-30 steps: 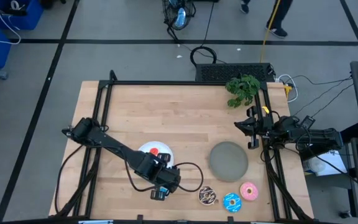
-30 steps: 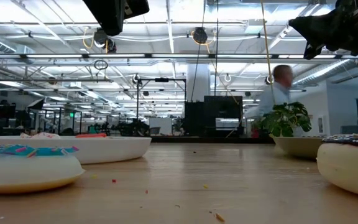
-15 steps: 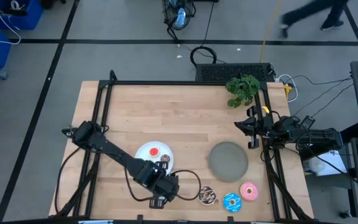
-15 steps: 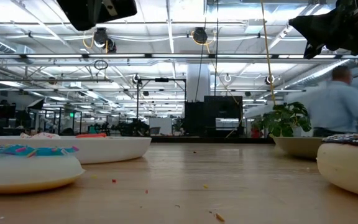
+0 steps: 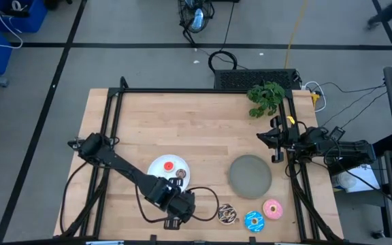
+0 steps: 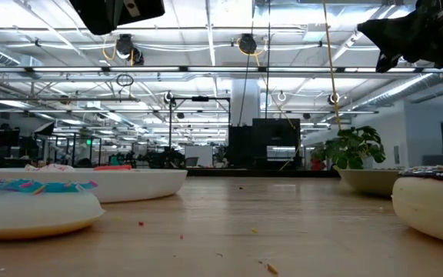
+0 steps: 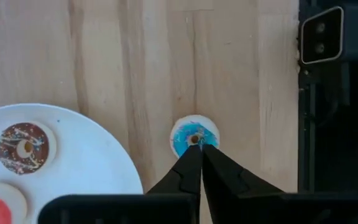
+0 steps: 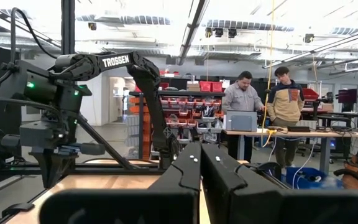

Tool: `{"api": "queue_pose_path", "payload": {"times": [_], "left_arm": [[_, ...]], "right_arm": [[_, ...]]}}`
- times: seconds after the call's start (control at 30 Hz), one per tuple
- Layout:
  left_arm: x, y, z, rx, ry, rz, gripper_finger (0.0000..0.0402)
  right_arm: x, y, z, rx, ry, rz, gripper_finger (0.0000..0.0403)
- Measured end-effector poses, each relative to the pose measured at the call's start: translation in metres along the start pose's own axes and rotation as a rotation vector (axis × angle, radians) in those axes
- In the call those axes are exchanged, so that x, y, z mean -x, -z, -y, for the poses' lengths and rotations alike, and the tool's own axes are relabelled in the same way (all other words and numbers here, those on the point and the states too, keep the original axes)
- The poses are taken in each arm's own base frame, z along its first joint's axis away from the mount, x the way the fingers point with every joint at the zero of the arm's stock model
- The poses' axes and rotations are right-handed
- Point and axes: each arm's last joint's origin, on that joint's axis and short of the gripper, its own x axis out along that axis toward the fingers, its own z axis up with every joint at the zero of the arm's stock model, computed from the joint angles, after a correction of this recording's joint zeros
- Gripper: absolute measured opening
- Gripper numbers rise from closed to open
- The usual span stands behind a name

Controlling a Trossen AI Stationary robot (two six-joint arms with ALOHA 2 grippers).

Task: Pick & Place donuts
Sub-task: Put the small blue donut on the white plate

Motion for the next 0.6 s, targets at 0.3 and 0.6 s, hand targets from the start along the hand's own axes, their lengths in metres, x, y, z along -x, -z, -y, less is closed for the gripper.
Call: {"api": "queue_pose_path", "payload": {"times": [0.3, 0.6], "left_arm": [[-0.004, 0.004, 0.008, 0.021, -0.056, 0.027, 0.0098], [-0.039, 0.008, 0.017, -0.013, -0.005, -0.085, 0.0228]], "right_arm": [[0.0, 0.0, 0.0, 0.003, 0.0, 0.0, 0.0], [0.0, 0.0, 0.0, -0.005, 0.0, 0.004, 0.0]]}}
